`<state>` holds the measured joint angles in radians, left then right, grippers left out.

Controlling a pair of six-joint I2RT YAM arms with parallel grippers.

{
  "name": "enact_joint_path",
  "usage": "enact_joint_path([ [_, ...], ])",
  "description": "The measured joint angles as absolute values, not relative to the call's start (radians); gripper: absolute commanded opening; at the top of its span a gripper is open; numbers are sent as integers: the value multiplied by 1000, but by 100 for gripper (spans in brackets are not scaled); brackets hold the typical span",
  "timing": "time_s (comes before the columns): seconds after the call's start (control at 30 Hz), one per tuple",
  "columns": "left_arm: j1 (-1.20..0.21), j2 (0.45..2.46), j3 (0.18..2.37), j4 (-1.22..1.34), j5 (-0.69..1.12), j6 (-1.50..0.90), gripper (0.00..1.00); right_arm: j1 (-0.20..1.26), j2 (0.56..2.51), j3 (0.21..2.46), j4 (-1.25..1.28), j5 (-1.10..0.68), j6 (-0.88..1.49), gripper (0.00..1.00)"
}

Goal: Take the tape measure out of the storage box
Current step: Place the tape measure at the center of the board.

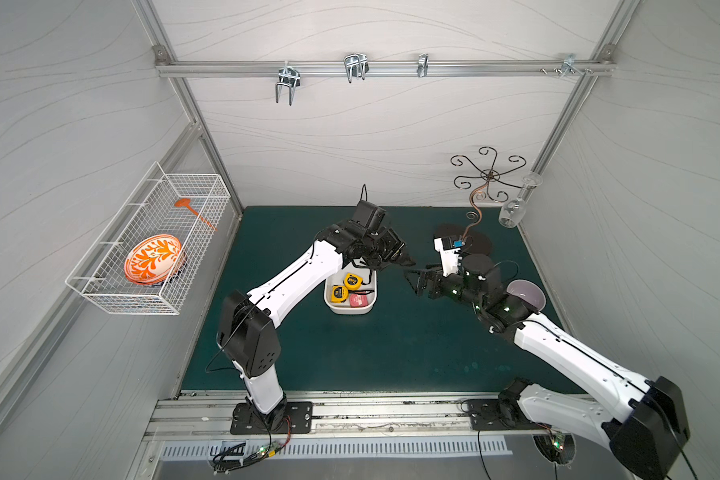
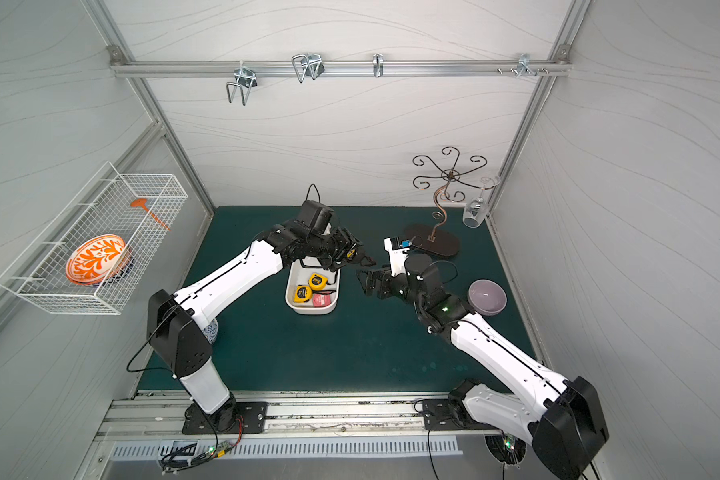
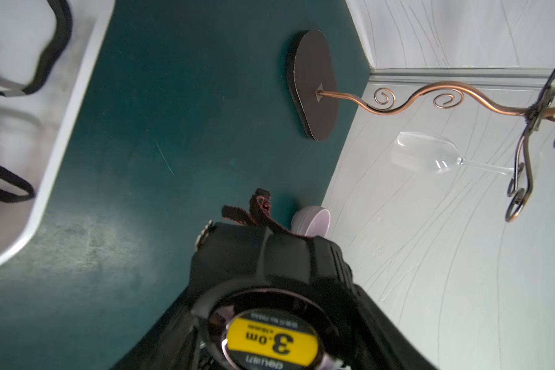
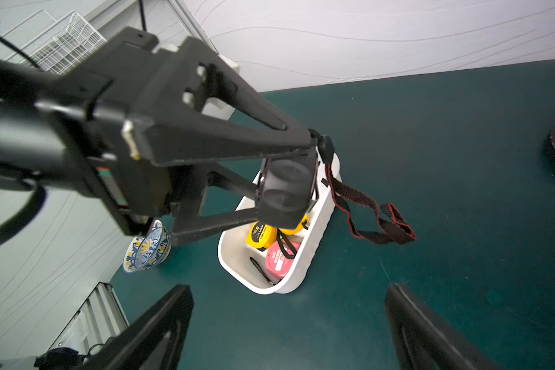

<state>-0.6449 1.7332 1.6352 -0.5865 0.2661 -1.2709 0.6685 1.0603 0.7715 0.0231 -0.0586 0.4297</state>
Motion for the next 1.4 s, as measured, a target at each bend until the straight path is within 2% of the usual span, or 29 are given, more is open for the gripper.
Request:
enact_joint_path([
  [0.47,-703,1697,1598,-548,252,-1367,0,669,1096,743,130,-14,477,87],
  [0.63,-735,1697,1594,-540,241,-1377,0,669,1123,743,150,1,493,81],
  [0.73,-748,1697,1594,-540,237,-1383,0,669,1124,743,167,15,504,73],
  [0.87,-757,1697,1591,-535,228,-1389,0,670,1126,743,194,18,510,53],
  [1.23,-762,1697,1587,-514,216,-1393,0,677,1129,744,224,23,543,8],
  [1.37,-762,1697,1587,-514,216,-1393,0,677,1129,744,224,23,546,1],
  [1.4,-762,1697,1587,-514,217,-1392,12,677,1129,744,224,23,546,0],
])
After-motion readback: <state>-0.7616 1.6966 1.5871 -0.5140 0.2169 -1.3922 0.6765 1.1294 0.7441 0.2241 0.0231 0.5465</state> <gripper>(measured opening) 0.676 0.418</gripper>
